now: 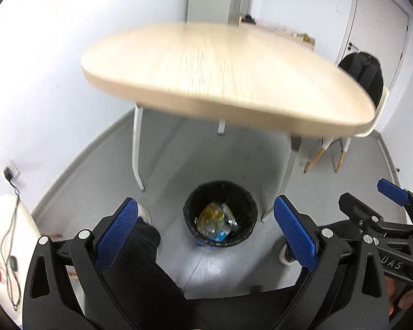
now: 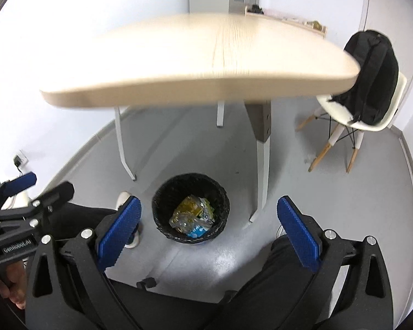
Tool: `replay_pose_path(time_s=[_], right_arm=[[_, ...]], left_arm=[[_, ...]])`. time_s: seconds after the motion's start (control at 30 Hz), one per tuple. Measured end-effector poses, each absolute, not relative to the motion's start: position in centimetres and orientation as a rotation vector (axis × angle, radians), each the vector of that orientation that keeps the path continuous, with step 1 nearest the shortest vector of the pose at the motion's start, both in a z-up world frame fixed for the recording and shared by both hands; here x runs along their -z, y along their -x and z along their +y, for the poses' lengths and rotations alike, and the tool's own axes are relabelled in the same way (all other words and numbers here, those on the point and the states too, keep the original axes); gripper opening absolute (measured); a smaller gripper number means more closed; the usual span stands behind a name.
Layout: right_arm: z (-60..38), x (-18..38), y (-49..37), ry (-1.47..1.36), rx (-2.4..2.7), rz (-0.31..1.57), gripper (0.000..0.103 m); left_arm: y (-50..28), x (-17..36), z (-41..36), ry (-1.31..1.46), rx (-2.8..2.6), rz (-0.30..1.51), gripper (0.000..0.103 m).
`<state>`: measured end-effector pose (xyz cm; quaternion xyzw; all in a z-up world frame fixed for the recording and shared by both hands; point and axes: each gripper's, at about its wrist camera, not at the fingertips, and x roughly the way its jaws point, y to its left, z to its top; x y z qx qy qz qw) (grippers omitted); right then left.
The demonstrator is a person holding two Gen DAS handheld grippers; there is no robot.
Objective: Collect trash
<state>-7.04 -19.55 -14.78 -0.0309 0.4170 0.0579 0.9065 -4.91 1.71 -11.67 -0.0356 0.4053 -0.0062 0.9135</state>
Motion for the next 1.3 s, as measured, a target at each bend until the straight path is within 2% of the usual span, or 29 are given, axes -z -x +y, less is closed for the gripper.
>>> replay_pose_path(time_s=[0.17, 0.3, 1.3], right_arm=[[-20.1, 10.1, 8.8, 0.047, -0.125, 0.786, 0.095], [-20.6, 8.2, 9.3, 0.039, -0.132, 0.759, 0.095], [-20.4, 8.4, 10.7, 0.022, -0.127, 0.772, 0.095]], left_arm=[[6.9, 7.7, 1.0, 0.049, -0.005, 0.765, 0.097], [7.5, 7.1, 1.0, 0.056, -0.004, 0.771, 0.097], [7.8, 7.6, 0.1, 0.014, 0.021, 0.783, 0.097]])
